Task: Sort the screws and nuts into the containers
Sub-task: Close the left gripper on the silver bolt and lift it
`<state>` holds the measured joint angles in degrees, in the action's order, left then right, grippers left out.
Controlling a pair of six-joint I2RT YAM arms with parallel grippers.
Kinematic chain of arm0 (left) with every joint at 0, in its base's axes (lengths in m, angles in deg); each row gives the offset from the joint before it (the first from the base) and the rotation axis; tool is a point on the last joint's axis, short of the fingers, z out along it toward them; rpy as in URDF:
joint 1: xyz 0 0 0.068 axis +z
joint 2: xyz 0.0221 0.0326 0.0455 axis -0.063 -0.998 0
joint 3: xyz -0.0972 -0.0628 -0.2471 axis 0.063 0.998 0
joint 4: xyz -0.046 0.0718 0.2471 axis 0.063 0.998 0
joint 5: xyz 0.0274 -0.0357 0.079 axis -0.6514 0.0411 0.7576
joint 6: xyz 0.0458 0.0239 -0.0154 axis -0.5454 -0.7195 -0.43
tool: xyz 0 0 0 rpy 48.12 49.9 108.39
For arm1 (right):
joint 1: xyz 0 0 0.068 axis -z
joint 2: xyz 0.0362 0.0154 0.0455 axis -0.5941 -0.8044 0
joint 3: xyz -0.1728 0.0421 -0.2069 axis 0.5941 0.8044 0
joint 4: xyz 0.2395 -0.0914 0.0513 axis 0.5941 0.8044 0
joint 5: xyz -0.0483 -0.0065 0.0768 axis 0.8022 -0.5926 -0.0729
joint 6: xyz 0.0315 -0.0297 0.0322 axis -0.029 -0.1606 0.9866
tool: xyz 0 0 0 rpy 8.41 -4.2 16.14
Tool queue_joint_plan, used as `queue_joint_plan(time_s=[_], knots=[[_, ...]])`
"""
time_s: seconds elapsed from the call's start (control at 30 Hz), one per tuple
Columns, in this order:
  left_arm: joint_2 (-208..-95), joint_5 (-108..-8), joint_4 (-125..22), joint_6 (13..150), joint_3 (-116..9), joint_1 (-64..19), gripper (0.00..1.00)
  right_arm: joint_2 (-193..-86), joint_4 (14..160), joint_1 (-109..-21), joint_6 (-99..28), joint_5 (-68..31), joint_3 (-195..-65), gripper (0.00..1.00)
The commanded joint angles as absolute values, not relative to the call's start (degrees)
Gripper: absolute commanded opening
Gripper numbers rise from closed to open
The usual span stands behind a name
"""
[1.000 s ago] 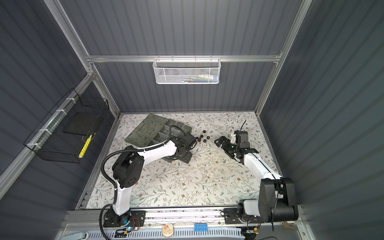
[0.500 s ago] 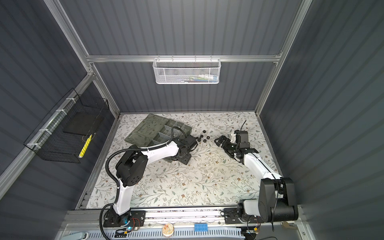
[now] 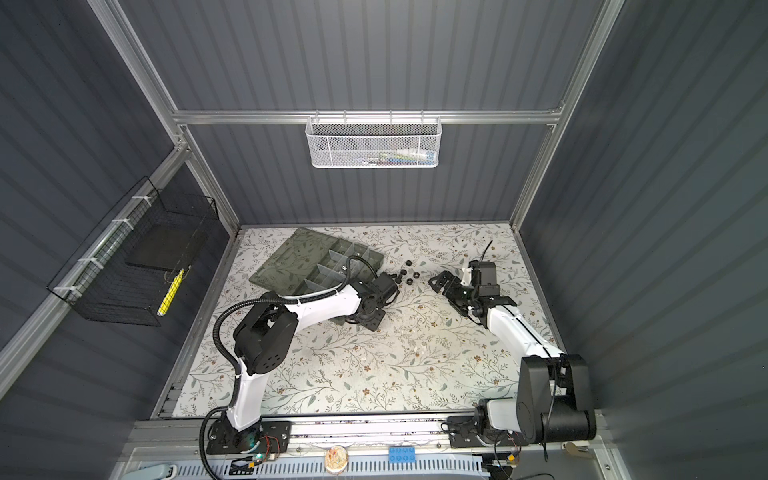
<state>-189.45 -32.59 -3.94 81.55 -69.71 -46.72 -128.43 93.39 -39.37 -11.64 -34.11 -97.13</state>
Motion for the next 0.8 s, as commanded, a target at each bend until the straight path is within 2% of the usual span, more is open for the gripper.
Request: queue_joint_plan(time_s=[0.0,0.2,0.77], knots=[[-193.1,-34.3,-2.6,81.3,-69.9,-47.2,0.49,-128.1,93.0,-39.1,-11.6,-34.5,-97.3,0.99],[-194.4,-33.6,-2.2,80.3,-70.8,-47.1,0.34,-127.1,92.7,-39.1,-11.9,-34.8,-96.6,0.99],[-193.5,-33.8,-2.9,79.8,-66.5,-47.1,0.18,-125.0,90.2,-39.4,-12.2,-36.0,-94.2,0.99]])
